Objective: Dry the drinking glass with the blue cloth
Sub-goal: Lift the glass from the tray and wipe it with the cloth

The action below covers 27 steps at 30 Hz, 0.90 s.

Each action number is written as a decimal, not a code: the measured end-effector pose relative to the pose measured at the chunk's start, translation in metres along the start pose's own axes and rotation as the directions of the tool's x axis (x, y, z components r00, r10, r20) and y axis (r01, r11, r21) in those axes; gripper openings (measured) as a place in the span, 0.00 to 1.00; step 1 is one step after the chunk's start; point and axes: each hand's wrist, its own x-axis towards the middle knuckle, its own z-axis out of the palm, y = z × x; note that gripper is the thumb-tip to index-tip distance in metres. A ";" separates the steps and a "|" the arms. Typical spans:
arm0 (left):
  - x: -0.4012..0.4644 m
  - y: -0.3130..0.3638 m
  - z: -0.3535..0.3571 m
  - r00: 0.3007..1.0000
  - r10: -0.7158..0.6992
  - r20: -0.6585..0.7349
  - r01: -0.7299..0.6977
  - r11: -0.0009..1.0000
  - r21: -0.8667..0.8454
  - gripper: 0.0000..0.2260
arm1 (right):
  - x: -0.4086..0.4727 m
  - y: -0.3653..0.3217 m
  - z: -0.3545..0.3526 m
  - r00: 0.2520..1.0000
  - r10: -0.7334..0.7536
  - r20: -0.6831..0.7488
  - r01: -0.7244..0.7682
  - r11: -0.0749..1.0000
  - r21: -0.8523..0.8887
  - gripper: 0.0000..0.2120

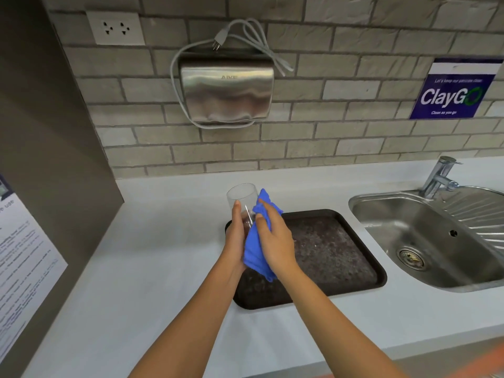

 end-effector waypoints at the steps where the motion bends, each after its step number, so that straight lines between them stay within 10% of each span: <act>1: 0.003 0.000 -0.002 0.997 0.037 -0.066 -0.031 0.995 0.094 0.27 | -0.004 0.003 0.003 0.999 -0.048 -0.011 0.047 0.997 -0.064 0.18; 8: 0.010 0.000 0.000 0.999 0.032 0.040 -0.038 0.985 0.169 0.21 | -0.014 0.013 0.009 0.965 -0.263 0.009 0.251 0.908 -0.334 0.19; 14: -0.009 -0.009 0.013 0.994 -0.017 0.103 0.035 0.984 -0.173 0.21 | 0.000 0.001 -0.004 0.994 -0.107 0.006 0.107 0.994 -0.001 0.17; 20: -0.004 -0.011 0.003 0.980 -0.029 0.199 0.061 0.986 -0.156 0.25 | 0.014 -0.013 -0.017 0.985 0.138 0.099 -0.156 0.965 0.212 0.12; 27: 0.007 -0.010 -0.004 0.957 -0.013 0.289 0.065 0.983 -0.172 0.25 | -0.017 0.001 -0.002 0.972 -0.230 0.039 0.233 0.964 -0.131 0.17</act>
